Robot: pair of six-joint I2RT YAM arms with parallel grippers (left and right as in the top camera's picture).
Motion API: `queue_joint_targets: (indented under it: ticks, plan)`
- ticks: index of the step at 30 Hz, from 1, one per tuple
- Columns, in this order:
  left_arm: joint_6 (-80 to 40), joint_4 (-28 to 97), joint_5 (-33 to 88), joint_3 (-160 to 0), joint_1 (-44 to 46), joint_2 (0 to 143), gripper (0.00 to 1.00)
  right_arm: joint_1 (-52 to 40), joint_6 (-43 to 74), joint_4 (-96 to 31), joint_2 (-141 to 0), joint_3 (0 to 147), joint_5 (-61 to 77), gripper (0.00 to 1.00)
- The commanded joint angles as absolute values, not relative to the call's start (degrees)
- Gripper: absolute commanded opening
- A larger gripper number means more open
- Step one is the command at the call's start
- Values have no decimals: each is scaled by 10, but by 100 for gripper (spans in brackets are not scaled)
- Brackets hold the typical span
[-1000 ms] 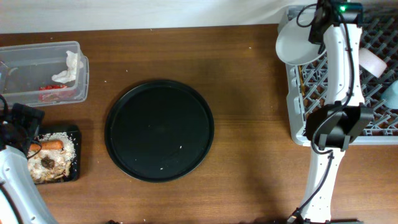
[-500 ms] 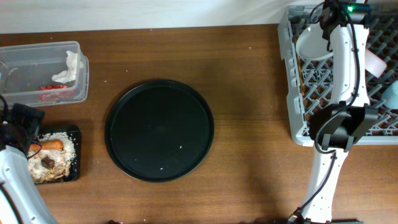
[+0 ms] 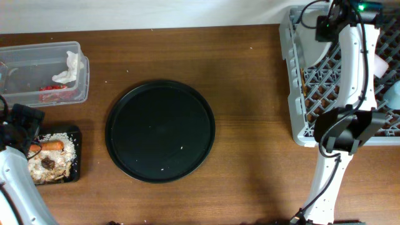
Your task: Sort waste into correct bins and load items into the dishwasher rack
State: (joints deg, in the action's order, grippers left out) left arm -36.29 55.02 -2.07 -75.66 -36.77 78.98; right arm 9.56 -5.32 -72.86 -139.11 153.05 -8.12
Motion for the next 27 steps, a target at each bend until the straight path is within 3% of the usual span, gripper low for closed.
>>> queue_joint_targets:
  ticks: [1, 6, 13, 21, 27]
  plan:
    - [-369, 551, -28, -760, -369, 793, 99, 82, -42, -762, -1363, 1527, 57, 98]
    - [-369, 551, -28, -760, -369, 793, 99, 82, 53, -843, -1249, 1527, 58, 98]
    - [-369, 551, -28, -760, -369, 793, 99, 74, 54, -973, -1104, 1509, 157, 98]
    - [-369, 551, -28, -760, -369, 793, 99, -7, 54, -973, -840, 1180, 135, 98]
    - [-369, 551, -28, -760, -369, 793, 99, -8, 54, -973, -844, 1093, 135, 98]
